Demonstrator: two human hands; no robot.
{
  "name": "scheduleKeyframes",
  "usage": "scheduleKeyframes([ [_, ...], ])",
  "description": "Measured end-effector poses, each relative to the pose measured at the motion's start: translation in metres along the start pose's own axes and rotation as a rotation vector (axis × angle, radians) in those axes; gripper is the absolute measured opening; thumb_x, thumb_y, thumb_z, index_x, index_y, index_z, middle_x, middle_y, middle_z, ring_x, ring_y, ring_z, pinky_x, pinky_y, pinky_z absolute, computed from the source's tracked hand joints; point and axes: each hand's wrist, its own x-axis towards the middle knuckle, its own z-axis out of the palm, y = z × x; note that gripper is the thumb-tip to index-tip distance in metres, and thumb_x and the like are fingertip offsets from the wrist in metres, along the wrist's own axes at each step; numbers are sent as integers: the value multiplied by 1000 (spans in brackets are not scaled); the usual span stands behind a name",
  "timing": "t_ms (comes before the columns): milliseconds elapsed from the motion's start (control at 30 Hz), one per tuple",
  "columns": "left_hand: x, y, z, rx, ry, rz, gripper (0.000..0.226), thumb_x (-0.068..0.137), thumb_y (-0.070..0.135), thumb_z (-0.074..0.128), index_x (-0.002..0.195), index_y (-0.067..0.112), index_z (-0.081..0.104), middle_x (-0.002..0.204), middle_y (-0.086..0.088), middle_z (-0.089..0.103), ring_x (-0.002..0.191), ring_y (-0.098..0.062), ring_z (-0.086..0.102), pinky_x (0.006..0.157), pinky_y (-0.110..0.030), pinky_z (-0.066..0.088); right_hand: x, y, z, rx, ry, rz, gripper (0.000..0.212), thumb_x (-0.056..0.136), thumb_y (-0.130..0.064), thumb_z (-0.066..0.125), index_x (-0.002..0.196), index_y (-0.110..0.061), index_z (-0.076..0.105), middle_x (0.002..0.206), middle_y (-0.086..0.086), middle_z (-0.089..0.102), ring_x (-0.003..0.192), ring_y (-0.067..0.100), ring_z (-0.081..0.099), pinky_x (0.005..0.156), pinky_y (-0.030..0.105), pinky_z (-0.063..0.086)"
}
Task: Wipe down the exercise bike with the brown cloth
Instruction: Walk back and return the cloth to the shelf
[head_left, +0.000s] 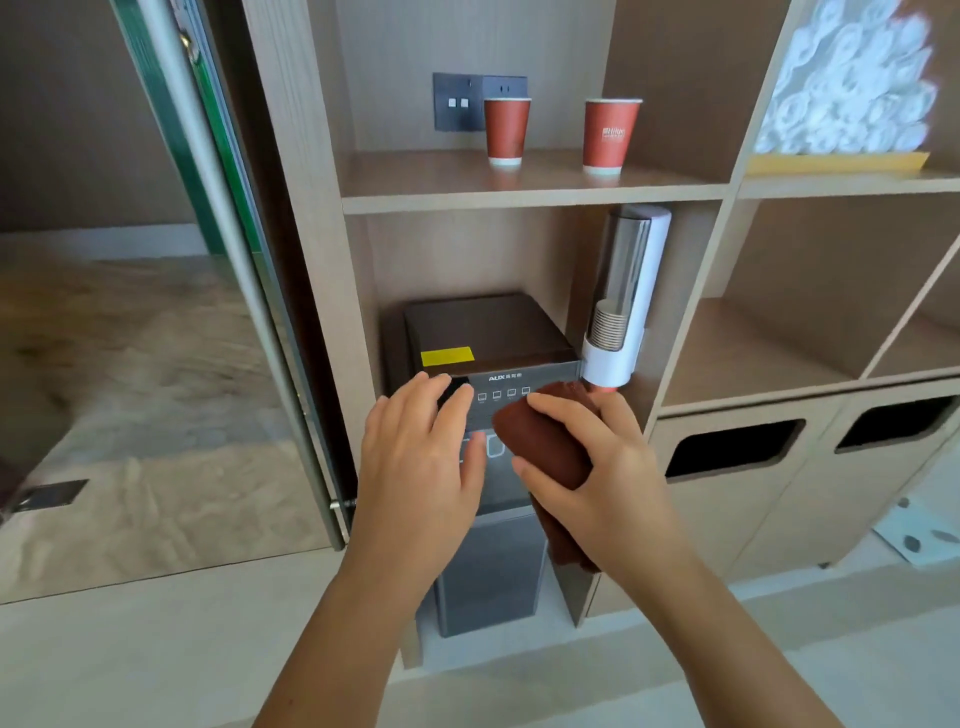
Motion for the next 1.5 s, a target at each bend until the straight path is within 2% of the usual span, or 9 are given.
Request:
scheduleKeyframes([
  [100, 27, -13, 7, 15, 48, 31, 36, 74, 9, 72, 108, -1, 64, 110, -19, 64, 107, -38, 58, 92, -54, 41, 32, 4, 8, 11, 12, -26, 54, 74, -37, 72, 124, -33, 51, 113, -10, 42, 94, 5, 45, 71, -4, 33],
  [267, 76, -28, 20, 55, 112, 61, 36, 75, 8, 71, 108, -2, 63, 110, -22, 63, 109, -40, 56, 92, -57, 41, 93, 13, 19, 53, 16, -93, 54, 76, -38, 70, 126, -34, 49, 112, -15, 36, 87, -1, 42, 72, -8, 32],
  [500, 152, -34, 41, 122, 151, 74, 33, 82, 11, 65, 113, 0, 61, 117, -21, 60, 116, -38, 51, 97, -55, 38, 189, 30, 16, 132, 80, -209, 51, 77, -32, 70, 125, -29, 52, 115, -6, 44, 93, -3, 40, 78, -6, 33],
  [900, 264, -46, 76, 208, 248, 24, 35, 79, 9, 65, 113, 1, 61, 119, -22, 59, 118, -38, 49, 98, -55, 35, 333, 47, 5, 0, 95, -334, 51, 80, -31, 68, 128, -26, 50, 124, 7, 46, 109, 24, 51, 91, 31, 44],
  [1067, 293, -53, 90, 243, 286, 1, 35, 77, 6, 68, 110, -1, 63, 116, -23, 60, 115, -40, 51, 95, -56, 37, 376, 49, 4, -10, 28, -400, 46, 80, -33, 68, 123, -29, 52, 124, 4, 48, 106, 24, 53, 82, 24, 38],
  [1233, 304, -61, 97, 274, 315, -35, 34, 79, 10, 66, 112, 2, 62, 118, -20, 60, 118, -37, 50, 98, -53, 34, 407, 42, 6, -44, 74, -430, 45, 80, -33, 66, 123, -29, 52, 116, 5, 47, 99, 24, 54, 76, 25, 38],
  [1367, 304, -68, 98, 291, 321, -75, 32, 85, 20, 56, 112, 5, 63, 119, -18, 61, 117, -36, 51, 99, -50, 28, 407, 42, 29, -90, -108, -324, 42, 82, -38, 61, 122, -31, 52, 121, 5, 48, 103, 25, 54, 78, 30, 42],
  [1433, 301, -71, 98, 301, 290, -92, 37, 83, 25, 52, 113, 7, 63, 120, -17, 60, 118, -35, 51, 98, -49, 24, 407, 42, 39, -223, -240, -219, 48, 85, -49, 52, 130, -35, 44, 135, 7, 42, 117, 32, 46, 92, 41, 40],
  [1500, 298, -74, 98, 288, 262, -97, 40, 83, 29, 49, 115, 8, 63, 123, -16, 59, 119, -34, 50, 99, -50, 25, 410, 43, 42, -411, -330, -211, 58, 86, -61, 40, 138, -39, 30, 154, 5, 17, 134, 40, 24, 106, 59, 20],
])
